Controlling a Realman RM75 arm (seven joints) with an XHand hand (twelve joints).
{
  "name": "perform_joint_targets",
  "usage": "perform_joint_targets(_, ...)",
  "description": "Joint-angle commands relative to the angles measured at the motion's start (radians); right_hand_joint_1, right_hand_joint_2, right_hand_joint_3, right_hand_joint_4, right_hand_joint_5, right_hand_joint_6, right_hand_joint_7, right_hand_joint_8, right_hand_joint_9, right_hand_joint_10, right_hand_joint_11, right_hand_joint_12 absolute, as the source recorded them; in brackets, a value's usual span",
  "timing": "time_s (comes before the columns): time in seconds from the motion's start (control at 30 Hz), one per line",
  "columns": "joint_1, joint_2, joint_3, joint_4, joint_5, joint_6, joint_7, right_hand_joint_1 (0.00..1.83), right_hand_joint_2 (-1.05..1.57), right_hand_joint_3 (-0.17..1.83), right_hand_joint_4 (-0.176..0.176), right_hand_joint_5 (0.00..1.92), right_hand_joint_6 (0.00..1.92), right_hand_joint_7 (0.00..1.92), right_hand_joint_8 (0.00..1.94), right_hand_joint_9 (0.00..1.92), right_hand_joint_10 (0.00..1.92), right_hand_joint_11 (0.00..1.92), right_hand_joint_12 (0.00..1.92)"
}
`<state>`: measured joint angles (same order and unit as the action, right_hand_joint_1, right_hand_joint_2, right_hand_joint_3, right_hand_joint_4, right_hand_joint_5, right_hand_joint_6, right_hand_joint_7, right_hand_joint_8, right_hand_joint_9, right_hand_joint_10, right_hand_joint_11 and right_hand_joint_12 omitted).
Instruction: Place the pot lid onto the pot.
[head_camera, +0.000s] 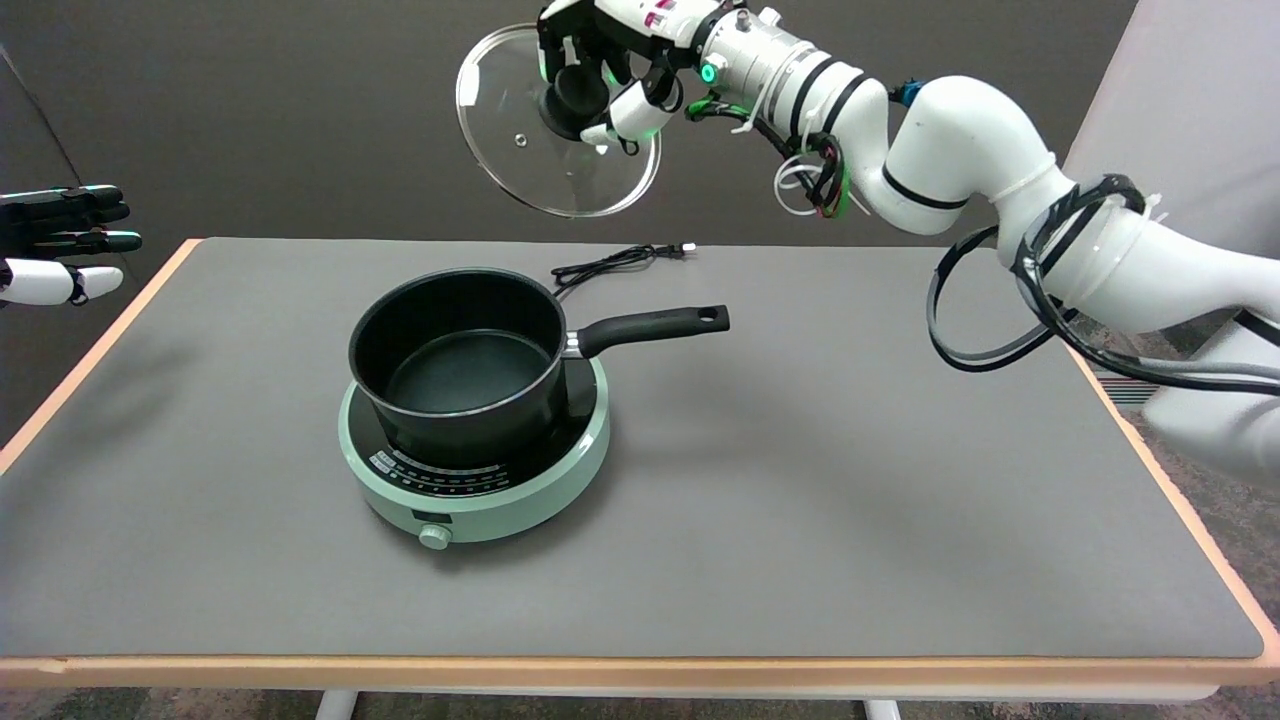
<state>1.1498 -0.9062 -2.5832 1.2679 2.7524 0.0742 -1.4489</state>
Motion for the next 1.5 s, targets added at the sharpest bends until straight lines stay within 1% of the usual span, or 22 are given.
perform_joint_targets(0.03,0.018,0.008,-0.007,-0.055,0.0,0.0,0.005,1.38,0.74,0.75,0.176,0.68,1.29,0.99,1.22,0.89,1.65,0.74,1.01)
perform_joint_targets(0.47,0.032,0.028,-0.009,-0.074,0.0,-0.061,0.015,1.38,0.73,0.75,0.176,0.69,1.29,1.0,1.21,0.9,1.64,0.75,1.02)
perform_joint_targets(0.7,0.034,0.024,-0.003,-0.069,0.0,-0.031,0.015,1.38,0.73,0.75,0.176,0.69,1.29,1.0,1.21,0.9,1.64,0.75,1.02)
perform_joint_targets(0.8,0.027,0.014,0.0,-0.064,0.0,-0.007,0.007,1.38,0.73,0.75,0.176,0.69,1.29,1.0,1.21,0.9,1.64,0.75,1.02)
perform_joint_targets(0.87,0.019,0.003,0.006,-0.059,0.0,0.037,-0.001,1.38,0.73,0.75,0.176,0.69,1.29,1.0,1.21,0.9,1.63,0.75,1.03)
perform_joint_targets(0.97,-0.01,-0.014,0.05,-0.046,0.0,0.069,-0.051,1.38,0.74,0.74,0.176,0.69,1.29,1.0,1.21,0.9,1.63,0.76,1.02)
perform_joint_targets(1.07,-0.026,-0.019,0.086,-0.036,0.0,0.092,-0.066,1.38,0.74,0.74,0.176,0.7,1.29,1.0,1.2,0.9,1.61,0.76,1.03)
perform_joint_targets(1.17,-0.028,-0.018,0.097,-0.023,0.0,0.132,-0.066,1.38,0.74,0.73,0.176,0.7,1.3,1.0,1.2,0.9,1.61,0.76,1.03)
perform_joint_targets(1.3,-0.049,0.0,0.135,0.031,0.0,0.212,-0.071,1.38,0.74,0.73,0.176,0.7,1.3,1.0,1.2,0.9,1.61,0.76,1.03)
perform_joint_targets(1.5,-0.107,0.014,0.207,0.108,0.001,0.282,-0.135,1.38,0.74,0.73,0.176,0.7,1.3,1.0,1.2,0.9,1.61,0.75,1.03)
